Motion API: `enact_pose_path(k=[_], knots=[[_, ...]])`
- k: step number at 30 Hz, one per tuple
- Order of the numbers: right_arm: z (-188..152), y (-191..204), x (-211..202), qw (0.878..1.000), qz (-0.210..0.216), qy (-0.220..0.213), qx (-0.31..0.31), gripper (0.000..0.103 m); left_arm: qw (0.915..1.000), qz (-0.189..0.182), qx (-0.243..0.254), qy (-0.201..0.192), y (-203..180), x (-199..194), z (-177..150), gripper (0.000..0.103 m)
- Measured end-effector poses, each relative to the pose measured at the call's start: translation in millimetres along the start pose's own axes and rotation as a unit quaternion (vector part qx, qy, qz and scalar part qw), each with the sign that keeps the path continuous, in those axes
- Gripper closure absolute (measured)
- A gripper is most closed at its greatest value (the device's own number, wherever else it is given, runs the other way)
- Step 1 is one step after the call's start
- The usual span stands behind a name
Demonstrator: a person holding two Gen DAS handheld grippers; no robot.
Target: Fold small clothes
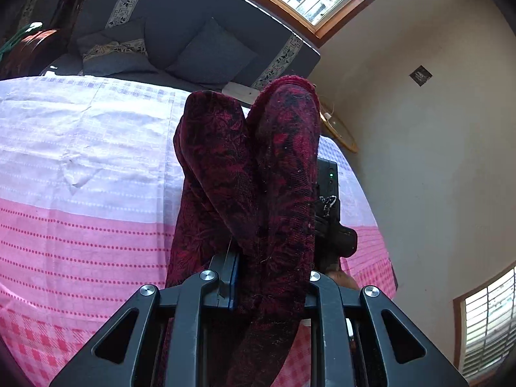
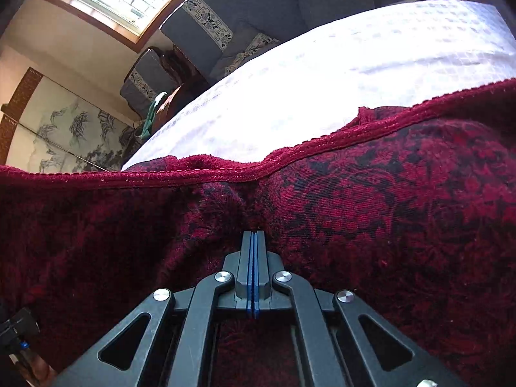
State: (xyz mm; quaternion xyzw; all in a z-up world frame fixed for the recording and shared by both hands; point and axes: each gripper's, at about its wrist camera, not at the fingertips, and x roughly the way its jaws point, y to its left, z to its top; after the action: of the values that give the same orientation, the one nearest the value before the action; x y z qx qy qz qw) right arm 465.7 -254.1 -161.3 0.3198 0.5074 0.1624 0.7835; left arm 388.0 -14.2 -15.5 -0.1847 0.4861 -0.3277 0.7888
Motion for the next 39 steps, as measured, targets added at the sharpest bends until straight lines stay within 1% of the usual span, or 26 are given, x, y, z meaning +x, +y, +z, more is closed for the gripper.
enact_pose_path(k=[1,3,6,7,8,9,12,14,17,20,22,23,25,26,27,28,29,30,33,34,35,36,37,38,39], knots=[[1.6,-5.4,-0.1,1.0,0.015,0.003,0.013,0.103,1.0,-0.005,-0.004,0.002,-8.0,3.9,-0.5,0.082],[-0.5,-7.7,-2.8,0.999,0.028,0.003,0.019,0.103,0.9998,-0.011,-0.018,0.004,-19.9,11.8,1.4,0.082],[-6.9,-12.5,-17.5,0.998,0.049,-0.014,0.023,0.103,0.999,-0.013,-0.043,0.001,-34.5,23.1,4.8,0.082],[-10.6,-15.5,-25.4,0.998,0.056,-0.022,0.024,0.103,0.999,-0.011,-0.043,-0.001,-40.5,27.2,5.6,0.082],[-14.7,-19.9,-35.7,0.997,0.066,-0.032,0.025,0.097,0.999,-0.009,-0.045,0.0,-46.2,32.2,5.8,0.082],[-18.3,-22.5,-44.2,0.996,0.075,-0.039,0.026,0.094,0.9988,-0.007,-0.049,0.001,-52.1,38.0,5.5,0.082],[-33.2,-33.5,-73.1,0.992,0.112,-0.054,0.026,0.094,0.9984,0.006,-0.055,0.009,-66.5,58.8,-0.3,0.082],[-40.8,-43.8,-92.7,0.99,0.124,-0.065,0.03,0.094,0.9974,0.005,-0.069,0.018,-73.2,74.6,-5.4,0.082],[-47.4,-58.1,-111.5,0.986,0.144,-0.069,0.037,0.093,0.9982,0.019,-0.051,0.026,-87.3,95.4,-14.3,0.082],[-49.6,-73.7,-124.5,0.984,0.158,-0.069,0.048,0.093,0.9982,0.017,-0.05,0.028,-95.8,115.0,-18.5,0.082],[-49.9,-79.3,-129.1,0.982,0.169,-0.066,0.051,0.093,0.9987,0.016,-0.033,0.034,-100.8,125.7,-20.6,0.082],[-50.9,-81.0,-131.4,0.982,0.17,-0.066,0.05,0.093,0.9988,0.01,-0.03,0.037,-101.5,129.6,-20.1,0.08],[-53.3,-82.7,-134.8,0.984,0.163,-0.064,0.044,0.093,0.9986,0.0,-0.023,0.047,-101.9,133.8,-19.3,0.072],[-57.7,-86.5,-138.6,0.984,0.159,-0.064,0.044,0.093,0.9981,-0.014,-0.031,0.052,-100.1,133.0,-19.0,0.062],[-59.9,-90.0,-140.4,0.984,0.161,-0.064,0.047,0.093,0.9967,-0.041,-0.044,0.055,-98.1,130.7,-18.8,0.053],[-61.0,-92.3,-141.1,0.984,0.162,-0.064,0.05,0.093,0.9948,-0.074,-0.05,0.05,-98.2,126.9,-18.1,0.05],[-63.2,-95.5,-142.4,0.983,0.162,-0.063,0.054,0.092,0.9945,-0.086,-0.045,0.039,-101.4,121.6,-17.7,0.044],[-65.2,-97.9,-143.2,0.983,0.163,-0.063,0.059,0.092,0.9958,-0.08,-0.034,0.028,-105.7,115.1,-17.0,0.039],[-71.8,-106.3,-149.9,0.98,0.17,-0.064,0.076,0.092,0.9966,-0.083,0.001,0.006,-118.4,96.0,-17.4,0.037],[-73.7,-109.2,-152.8,0.979,0.172,-0.067,0.084,0.091,0.9975,-0.07,0.012,0.0,-120.3,89.1,-18.7,0.037],[-74.4,-112.3,-155.0,0.978,0.174,-0.068,0.094,0.087,0.998,-0.059,0.022,-0.006,-120.3,81.9,-20.9,0.037],[-73.8,-115.8,-156.9,0.976,0.174,-0.069,0.107,0.083,0.998,-0.055,0.026,-0.013,-117.3,74.9,-24.0,0.036],[-74.8,-120.0,-160.7,0.975,0.177,-0.073,0.117,0.072,0.998,-0.055,0.025,-0.019,-110.9,68.3,-26.9,0.036],[-75.1,-121.8,-164.4,0.972,0.181,-0.081,0.123,0.063,0.9982,-0.05,0.021,-0.026,-101.4,62.9,-31.9,0.033],[-76.3,-123.4,-169.4,0.972,0.181,-0.085,0.126,0.061,0.9984,-0.043,0.019,-0.033,-92.3,58.7,-39.0,0.032]])
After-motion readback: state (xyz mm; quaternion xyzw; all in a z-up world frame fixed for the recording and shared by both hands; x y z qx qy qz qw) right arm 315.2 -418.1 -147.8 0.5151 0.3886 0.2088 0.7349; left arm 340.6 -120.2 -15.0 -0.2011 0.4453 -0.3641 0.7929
